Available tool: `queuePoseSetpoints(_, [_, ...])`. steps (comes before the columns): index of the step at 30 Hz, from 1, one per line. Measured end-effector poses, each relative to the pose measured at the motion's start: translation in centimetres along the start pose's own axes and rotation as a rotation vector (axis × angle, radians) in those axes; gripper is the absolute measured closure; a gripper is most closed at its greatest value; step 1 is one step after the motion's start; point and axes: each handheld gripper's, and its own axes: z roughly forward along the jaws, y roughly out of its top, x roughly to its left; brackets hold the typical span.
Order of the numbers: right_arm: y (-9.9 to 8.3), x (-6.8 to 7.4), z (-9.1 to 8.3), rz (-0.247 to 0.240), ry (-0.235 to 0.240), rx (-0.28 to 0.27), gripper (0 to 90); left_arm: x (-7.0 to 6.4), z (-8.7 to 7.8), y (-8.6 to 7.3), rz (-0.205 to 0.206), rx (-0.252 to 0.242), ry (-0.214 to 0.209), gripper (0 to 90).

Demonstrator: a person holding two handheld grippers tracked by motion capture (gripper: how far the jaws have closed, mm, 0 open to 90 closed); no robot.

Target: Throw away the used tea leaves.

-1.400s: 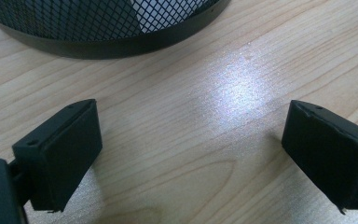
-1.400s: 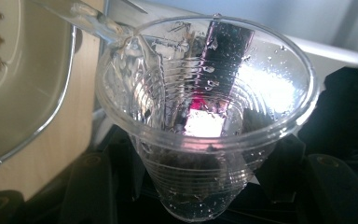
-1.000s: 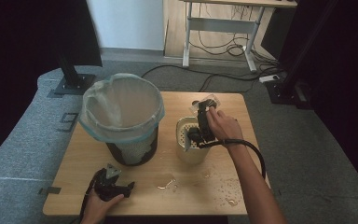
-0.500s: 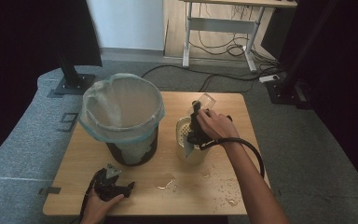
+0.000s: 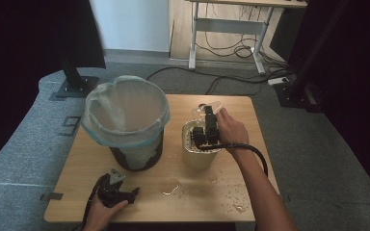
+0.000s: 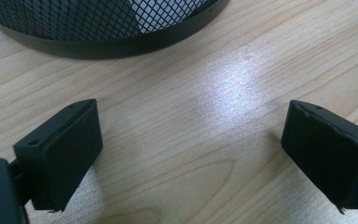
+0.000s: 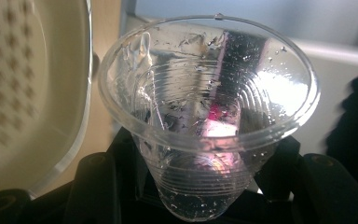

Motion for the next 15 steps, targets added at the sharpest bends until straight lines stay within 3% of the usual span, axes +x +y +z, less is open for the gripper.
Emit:
queuePoseSetpoints(1, [-0.5,-0.3,0.0,0.151,0.036,-0.020,44.9,0.0,0.0,0.0,0.000,0.000,0.001,4.7])
queuePoseSetpoints(2, [-0.8,-0.5,0.0,0.222,0.056,-0.024,44.9,0.0,0.0,0.0,0.000,0.000,0.001,4.7])
queuePoseSetpoints(5, [-1.6,-0.8,-0.1,0.412,0.106,-0.059,44.9,0.0,0.0,0.0,0.000,0.000,0.000,4.7])
queuePoseSetpoints(6, [-1.6,-0.8,-0.1,0.412,0.106,-0.059,44.9,0.0,0.0,0.0,0.000,0.000,0.000,4.7])
queuePoseSetpoints(7, [-2.2,-0.8,-0.2,0.541,0.142,-0.080,45.0,0.0,0.0,0.0,0.000,-0.001,0.000,4.7])
queuePoseSetpoints(11, [-3.2,-0.9,-0.3,0.745,0.216,-0.117,44.9,0.0,0.0,0.0,-0.002,-0.005,0.003,4.7])
queuePoseSetpoints(13, [-3.7,-0.9,-0.2,0.838,0.230,-0.139,44.9,0.0,0.0,0.0,-0.003,-0.003,0.000,4.7])
queuePoseSetpoints(15, [-4.2,-1.0,-0.3,0.964,0.258,-0.167,44.9,0.0,0.0,0.0,-0.004,-0.003,0.000,4.7])
